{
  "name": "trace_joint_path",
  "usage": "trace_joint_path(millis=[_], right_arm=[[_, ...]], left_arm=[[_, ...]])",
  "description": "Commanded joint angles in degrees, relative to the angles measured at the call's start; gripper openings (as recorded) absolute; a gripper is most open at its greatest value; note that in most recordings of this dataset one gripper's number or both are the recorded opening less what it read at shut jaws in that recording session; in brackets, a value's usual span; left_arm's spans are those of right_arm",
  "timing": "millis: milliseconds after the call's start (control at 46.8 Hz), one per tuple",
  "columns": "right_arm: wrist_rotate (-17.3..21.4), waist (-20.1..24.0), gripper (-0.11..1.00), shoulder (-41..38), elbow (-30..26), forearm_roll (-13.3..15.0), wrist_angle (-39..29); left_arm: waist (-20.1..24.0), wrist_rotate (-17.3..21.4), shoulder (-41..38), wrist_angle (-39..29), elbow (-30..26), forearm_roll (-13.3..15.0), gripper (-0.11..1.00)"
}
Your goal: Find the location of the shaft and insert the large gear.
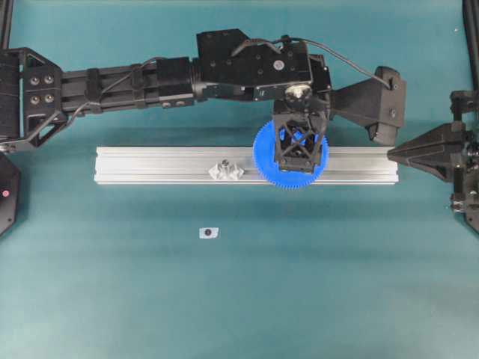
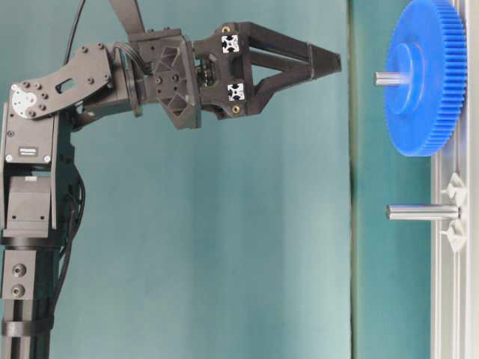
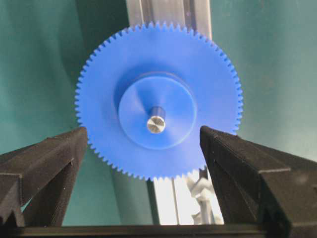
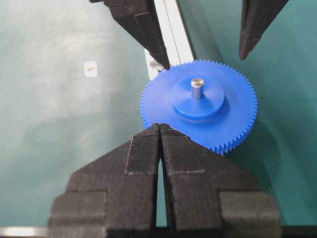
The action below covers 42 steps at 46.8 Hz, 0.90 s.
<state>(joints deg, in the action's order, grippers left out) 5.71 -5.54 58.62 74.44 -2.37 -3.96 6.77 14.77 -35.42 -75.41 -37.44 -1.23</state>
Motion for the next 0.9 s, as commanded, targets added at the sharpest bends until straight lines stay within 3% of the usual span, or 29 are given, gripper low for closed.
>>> trace_joint_path(millis=[0, 877], right_arm=[[0.6, -0.1, 0.01, -0.4, -0.6, 0.0, 0.3], [0.6, -0.1, 0.01, -0.1, -0.7, 0.0, 0.3]], left_arm=[[-0.3, -0.1, 2.0, 0.1, -1.6, -0.1, 0.93], [-0.3, -0.8, 4.4, -0.8, -2.5, 0.3, 0.93]])
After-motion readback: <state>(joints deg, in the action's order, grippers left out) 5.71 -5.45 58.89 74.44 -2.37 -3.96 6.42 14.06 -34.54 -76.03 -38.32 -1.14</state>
